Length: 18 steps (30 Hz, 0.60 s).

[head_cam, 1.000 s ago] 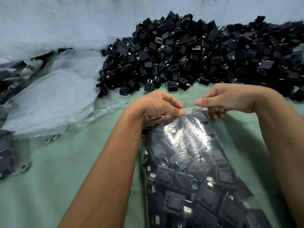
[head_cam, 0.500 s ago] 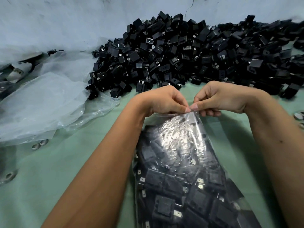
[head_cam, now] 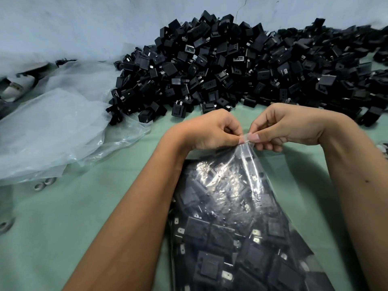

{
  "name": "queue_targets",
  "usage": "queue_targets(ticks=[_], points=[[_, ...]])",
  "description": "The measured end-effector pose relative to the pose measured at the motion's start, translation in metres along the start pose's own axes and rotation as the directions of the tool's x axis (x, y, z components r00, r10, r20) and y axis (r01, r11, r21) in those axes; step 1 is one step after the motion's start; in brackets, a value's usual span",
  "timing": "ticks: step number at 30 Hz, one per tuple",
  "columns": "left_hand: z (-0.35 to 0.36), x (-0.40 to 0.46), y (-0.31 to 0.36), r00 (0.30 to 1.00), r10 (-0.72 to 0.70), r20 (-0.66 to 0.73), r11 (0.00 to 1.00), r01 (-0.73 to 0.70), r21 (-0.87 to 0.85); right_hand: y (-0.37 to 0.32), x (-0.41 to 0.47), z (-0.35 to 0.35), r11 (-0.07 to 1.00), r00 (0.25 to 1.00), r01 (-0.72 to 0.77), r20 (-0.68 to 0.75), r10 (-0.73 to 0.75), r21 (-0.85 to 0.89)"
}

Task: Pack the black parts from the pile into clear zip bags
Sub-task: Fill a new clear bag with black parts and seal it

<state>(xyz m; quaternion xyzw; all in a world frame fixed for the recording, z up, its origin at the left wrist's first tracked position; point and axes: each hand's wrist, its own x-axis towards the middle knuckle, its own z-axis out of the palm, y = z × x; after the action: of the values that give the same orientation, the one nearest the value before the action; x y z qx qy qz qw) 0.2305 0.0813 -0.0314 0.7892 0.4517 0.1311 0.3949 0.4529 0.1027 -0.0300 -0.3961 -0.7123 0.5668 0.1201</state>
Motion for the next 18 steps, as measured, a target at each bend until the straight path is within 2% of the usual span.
queue_targets(ticks=[11,18], points=[[0.002,0.005,0.006,0.998,-0.030,-0.058,0.999,0.031,0.022,-0.003,0.001,0.001,0.997,0.998,0.048,-0.047,-0.051,-0.056],[0.002,0.002,0.017,0.999,-0.012,-0.041,0.989,0.017,0.147,0.000,-0.002,-0.004,0.999,1.000,-0.016,0.009,0.015,0.047]])
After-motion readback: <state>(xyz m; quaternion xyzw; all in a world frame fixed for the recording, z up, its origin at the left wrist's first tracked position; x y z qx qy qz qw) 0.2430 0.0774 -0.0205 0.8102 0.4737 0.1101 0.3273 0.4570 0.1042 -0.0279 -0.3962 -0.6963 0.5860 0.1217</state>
